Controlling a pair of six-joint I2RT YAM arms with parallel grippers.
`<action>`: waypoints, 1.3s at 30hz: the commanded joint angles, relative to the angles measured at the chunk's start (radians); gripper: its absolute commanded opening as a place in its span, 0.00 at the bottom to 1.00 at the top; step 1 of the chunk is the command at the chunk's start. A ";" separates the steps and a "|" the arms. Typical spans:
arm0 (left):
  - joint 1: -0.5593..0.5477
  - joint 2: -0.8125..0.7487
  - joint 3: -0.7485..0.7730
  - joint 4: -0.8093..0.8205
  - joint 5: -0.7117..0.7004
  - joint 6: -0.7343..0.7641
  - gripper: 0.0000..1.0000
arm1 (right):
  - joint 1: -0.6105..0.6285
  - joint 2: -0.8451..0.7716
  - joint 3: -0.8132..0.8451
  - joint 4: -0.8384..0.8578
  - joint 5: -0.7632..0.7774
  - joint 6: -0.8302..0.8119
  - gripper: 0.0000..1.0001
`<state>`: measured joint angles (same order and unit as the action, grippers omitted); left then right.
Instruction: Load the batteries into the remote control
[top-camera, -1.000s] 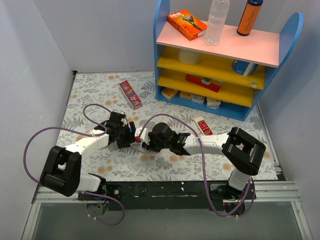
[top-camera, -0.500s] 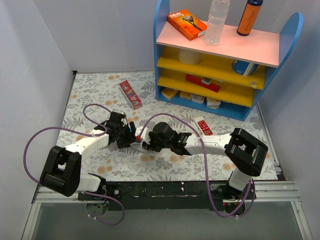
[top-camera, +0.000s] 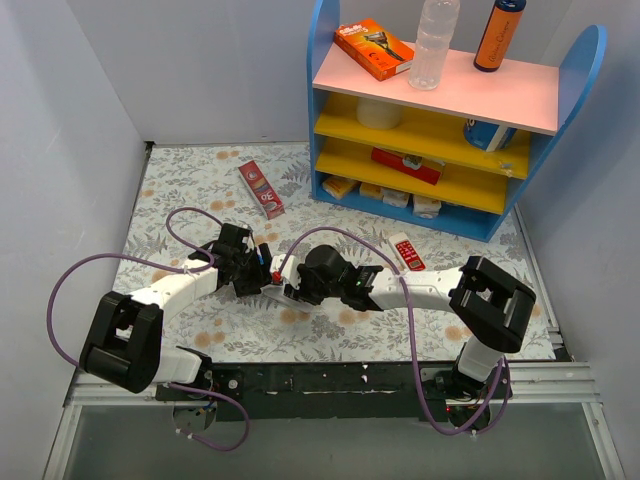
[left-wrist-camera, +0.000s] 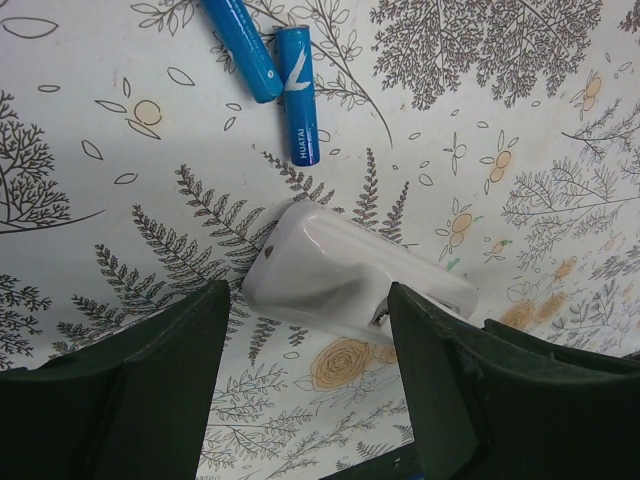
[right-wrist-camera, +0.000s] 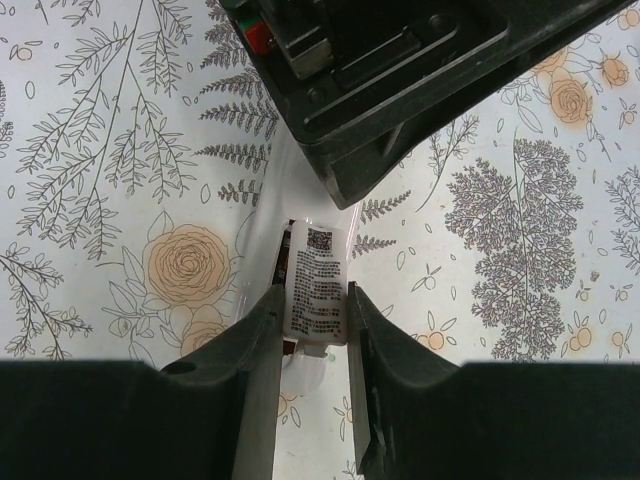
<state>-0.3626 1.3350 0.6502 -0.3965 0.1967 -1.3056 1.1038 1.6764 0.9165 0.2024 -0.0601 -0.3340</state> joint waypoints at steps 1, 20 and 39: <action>0.004 -0.003 0.026 -0.005 0.012 0.008 0.64 | 0.008 0.006 0.018 0.000 0.006 0.015 0.01; 0.005 -0.003 0.023 -0.007 0.018 0.009 0.64 | 0.008 0.042 0.024 0.034 0.008 0.027 0.01; 0.004 -0.007 0.023 -0.005 0.018 0.009 0.64 | 0.008 0.082 0.093 -0.083 -0.044 0.030 0.17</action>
<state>-0.3614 1.3357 0.6502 -0.3973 0.2024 -1.3041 1.1072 1.7355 0.9710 0.1501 -0.0708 -0.3134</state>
